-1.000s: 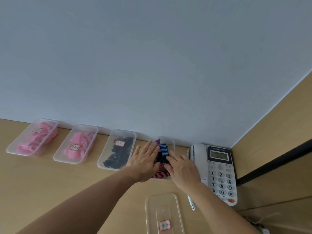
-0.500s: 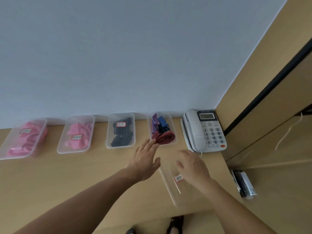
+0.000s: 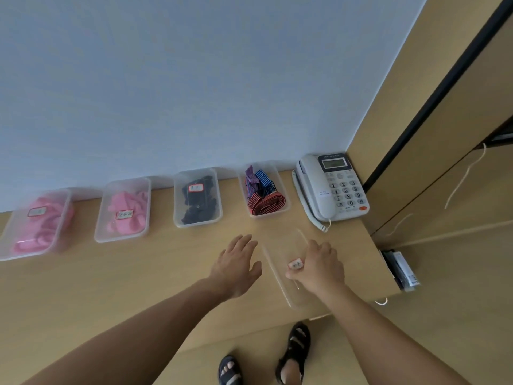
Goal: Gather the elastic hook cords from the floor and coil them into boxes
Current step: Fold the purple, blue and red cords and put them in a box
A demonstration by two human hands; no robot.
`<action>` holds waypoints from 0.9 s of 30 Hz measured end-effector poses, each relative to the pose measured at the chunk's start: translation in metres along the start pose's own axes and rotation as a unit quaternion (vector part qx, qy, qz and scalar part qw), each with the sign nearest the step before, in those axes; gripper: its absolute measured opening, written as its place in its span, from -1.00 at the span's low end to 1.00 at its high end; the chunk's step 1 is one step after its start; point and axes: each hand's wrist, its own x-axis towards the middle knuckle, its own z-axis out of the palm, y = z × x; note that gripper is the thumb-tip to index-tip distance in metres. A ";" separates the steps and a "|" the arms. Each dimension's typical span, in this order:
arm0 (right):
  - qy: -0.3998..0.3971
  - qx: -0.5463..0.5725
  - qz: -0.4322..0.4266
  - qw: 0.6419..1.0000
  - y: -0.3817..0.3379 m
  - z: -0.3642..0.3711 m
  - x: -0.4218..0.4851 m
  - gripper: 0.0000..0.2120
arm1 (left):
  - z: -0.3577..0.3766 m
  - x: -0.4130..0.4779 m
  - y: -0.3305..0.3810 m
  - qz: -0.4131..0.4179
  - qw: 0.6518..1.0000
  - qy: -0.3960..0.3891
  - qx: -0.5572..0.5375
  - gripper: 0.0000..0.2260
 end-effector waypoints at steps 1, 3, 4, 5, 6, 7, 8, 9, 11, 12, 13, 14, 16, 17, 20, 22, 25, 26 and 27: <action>-0.011 0.012 0.016 1.000 0.000 -0.002 0.000 -0.19 | -0.001 0.000 -0.001 -0.003 1.000 -0.003 -0.002 -0.46; -0.032 0.055 0.052 0.997 0.002 -0.004 0.001 -0.12 | -0.003 0.001 -0.002 -0.006 1.000 -0.009 -0.009 -0.46; -0.034 0.078 0.066 0.994 0.004 -0.003 0.000 -0.10 | -0.004 0.001 -0.003 -0.005 1.000 -0.011 -0.015 -0.46; -0.029 0.094 0.072 0.993 0.005 -0.002 -0.001 -0.10 | -0.005 0.000 -0.003 -0.005 1.000 -0.010 -0.021 -0.46; -0.019 0.106 0.071 0.992 0.006 -0.001 -0.001 -0.14 | -0.006 -0.001 -0.004 -0.006 1.000 -0.007 -0.026 -0.47; -0.010 0.120 0.067 0.990 0.006 0.000 -0.001 -0.22 | -0.008 -0.003 -0.005 -0.009 0.999 -0.006 -0.030 -0.48; -0.006 0.139 0.063 0.988 0.005 0.000 -0.001 -0.32 | -0.010 -0.004 -0.006 -0.017 0.999 -0.009 -0.033 -0.50; -0.009 0.162 0.061 0.985 0.003 -0.002 0.000 -0.43 | -0.013 -0.005 -0.008 -0.026 0.999 -0.015 -0.034 -0.52; -0.021 0.211 0.059 0.975 -0.003 -0.009 0.000 -0.64 | -0.020 -0.005 -0.009 -0.047 0.998 -0.029 -0.037 -0.57; -0.027 0.243 0.057 0.968 -0.006 -0.014 0.000 -0.70 | -0.024 -0.005 -0.009 -0.056 0.997 -0.033 -0.042 -0.59; -0.031 0.282 0.048 0.958 -0.011 -0.019 0.000 -0.72 | -0.029 -0.004 -0.009 -0.064 0.996 -0.034 -0.048 -0.60; -0.032 0.321 0.030 0.946 -0.016 -0.025 -0.001 -0.72 | -0.033 -0.002 -0.008 -0.069 0.996 -0.030 -0.056 -0.61; -0.028 0.388 -0.017 0.921 -0.027 -0.041 -0.002 -0.74 | -0.043 0.002 -0.005 -0.081 0.993 -0.013 -0.081 -0.62; -0.025 0.413 -0.037 0.909 -0.033 -0.049 -0.002 -0.75 | -0.048 0.005 -0.004 -0.089 0.990 0.001 -0.106 -0.62; -0.016 0.467 -0.067 0.881 -0.050 -0.076 0.009 -0.79 | -0.067 0.019 0.001 -0.110 0.972 0.053 -0.201 -0.69; -0.010 0.485 -0.071 0.871 -0.059 -0.090 0.024 -0.81 | -0.081 0.031 0.001 -0.118 0.962 0.090 -0.229 -0.75; 0.001 0.444 -0.079 0.893 -0.069 -0.102 0.056 -0.80 | -0.102 0.052 -0.001 -0.125 0.951 0.129 -0.252 -0.82; 0.005 0.417 -0.086 0.905 -0.072 -0.104 0.068 -0.79 | -0.107 0.059 -0.001 -0.133 0.949 0.134 -0.252 -0.84; 0.008 0.393 -0.091 0.915 -0.075 -0.105 0.080 -0.78 | -0.110 0.067 -0.001 -0.144 0.948 0.136 -0.250 -0.84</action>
